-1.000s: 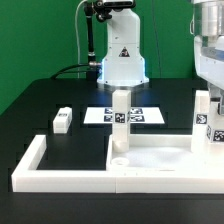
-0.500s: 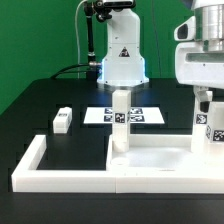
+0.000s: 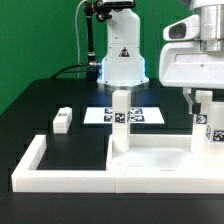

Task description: Assemble desk

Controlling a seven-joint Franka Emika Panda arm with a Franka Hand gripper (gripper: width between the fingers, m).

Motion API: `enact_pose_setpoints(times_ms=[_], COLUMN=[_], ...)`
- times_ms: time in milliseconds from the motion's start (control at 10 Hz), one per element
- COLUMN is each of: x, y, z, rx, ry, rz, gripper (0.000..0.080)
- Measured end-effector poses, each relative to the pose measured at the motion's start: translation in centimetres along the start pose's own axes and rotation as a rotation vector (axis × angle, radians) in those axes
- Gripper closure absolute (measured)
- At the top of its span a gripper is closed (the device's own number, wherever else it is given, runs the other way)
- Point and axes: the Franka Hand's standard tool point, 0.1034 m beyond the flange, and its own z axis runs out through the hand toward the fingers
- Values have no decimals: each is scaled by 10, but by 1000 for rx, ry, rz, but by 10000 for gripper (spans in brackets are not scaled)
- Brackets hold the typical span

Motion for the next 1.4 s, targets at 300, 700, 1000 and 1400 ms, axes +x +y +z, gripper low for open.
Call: enact_pose_setpoints(times_ms=[300,700,1000,1400], x=[0,0,6,1], y=[0,3,11,10], z=[0,1,3,4], rx=[-1,-3,-30,12], ry=[0,-2,-51,-129], rz=[55,289,715,1342], gripper=[263,509,509,504])
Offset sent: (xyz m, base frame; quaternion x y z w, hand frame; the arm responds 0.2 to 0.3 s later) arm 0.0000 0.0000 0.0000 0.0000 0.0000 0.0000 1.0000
